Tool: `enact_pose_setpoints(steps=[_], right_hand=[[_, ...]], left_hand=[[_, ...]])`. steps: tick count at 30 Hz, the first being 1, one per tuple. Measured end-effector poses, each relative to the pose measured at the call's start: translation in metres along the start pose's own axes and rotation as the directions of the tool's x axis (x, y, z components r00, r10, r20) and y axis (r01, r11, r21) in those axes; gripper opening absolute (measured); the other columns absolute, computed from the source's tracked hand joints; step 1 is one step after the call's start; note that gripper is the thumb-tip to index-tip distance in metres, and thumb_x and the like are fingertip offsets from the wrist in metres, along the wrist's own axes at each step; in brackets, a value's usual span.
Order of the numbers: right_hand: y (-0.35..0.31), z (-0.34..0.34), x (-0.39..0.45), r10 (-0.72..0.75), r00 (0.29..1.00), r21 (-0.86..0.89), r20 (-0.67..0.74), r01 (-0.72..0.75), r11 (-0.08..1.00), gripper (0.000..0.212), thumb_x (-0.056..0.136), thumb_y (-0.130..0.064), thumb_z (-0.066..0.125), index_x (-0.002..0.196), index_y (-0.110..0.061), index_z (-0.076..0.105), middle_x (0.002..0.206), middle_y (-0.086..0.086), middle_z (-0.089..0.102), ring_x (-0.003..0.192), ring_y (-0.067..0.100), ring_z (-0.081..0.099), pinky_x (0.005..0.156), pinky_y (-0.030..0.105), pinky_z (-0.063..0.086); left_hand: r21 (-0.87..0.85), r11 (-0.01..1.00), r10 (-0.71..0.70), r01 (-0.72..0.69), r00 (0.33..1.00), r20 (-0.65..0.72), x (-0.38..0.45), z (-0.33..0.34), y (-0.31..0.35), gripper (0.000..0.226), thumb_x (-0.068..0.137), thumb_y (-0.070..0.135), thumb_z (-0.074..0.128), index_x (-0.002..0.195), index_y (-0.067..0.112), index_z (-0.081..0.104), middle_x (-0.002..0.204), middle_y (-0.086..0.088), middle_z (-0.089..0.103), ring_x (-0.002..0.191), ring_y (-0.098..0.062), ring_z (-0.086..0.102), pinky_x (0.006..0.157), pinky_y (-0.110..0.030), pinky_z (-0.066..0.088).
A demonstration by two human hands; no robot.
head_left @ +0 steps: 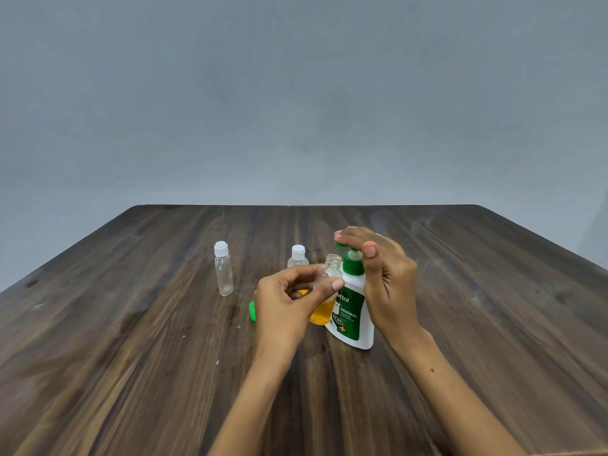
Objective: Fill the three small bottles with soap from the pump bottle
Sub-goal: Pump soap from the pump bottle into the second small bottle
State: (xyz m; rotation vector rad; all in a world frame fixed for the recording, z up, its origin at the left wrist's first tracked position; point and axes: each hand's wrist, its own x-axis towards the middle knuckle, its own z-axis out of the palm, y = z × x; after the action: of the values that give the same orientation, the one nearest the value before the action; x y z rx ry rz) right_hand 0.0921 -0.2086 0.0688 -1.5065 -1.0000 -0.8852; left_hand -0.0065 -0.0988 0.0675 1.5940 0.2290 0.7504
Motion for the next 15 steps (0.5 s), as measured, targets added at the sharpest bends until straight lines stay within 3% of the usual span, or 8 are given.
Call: enact_pose_setpoints(steps=[15], right_hand=[[0.0034, 0.0005, -0.0001, -0.027, 1.0, -0.026, -0.001, 0.027, 0.999, 0.059, 0.105, -0.044, 0.024, 0.1, -0.012, 0.073, 0.108, -0.01, 0.068, 0.107, 0.01, 0.064, 0.091, 0.052, 0.047]], left_hand=[[0.011, 1.0, 0.008, -0.008, 1.0, -0.004, 0.0037, 0.0016, -0.0026, 0.037, 0.06, 0.036, 0.082, 0.094, 0.021, 0.077, 0.089, 0.005, 0.077, 0.087, -0.011, 0.072, 0.089, -0.045, 0.057]])
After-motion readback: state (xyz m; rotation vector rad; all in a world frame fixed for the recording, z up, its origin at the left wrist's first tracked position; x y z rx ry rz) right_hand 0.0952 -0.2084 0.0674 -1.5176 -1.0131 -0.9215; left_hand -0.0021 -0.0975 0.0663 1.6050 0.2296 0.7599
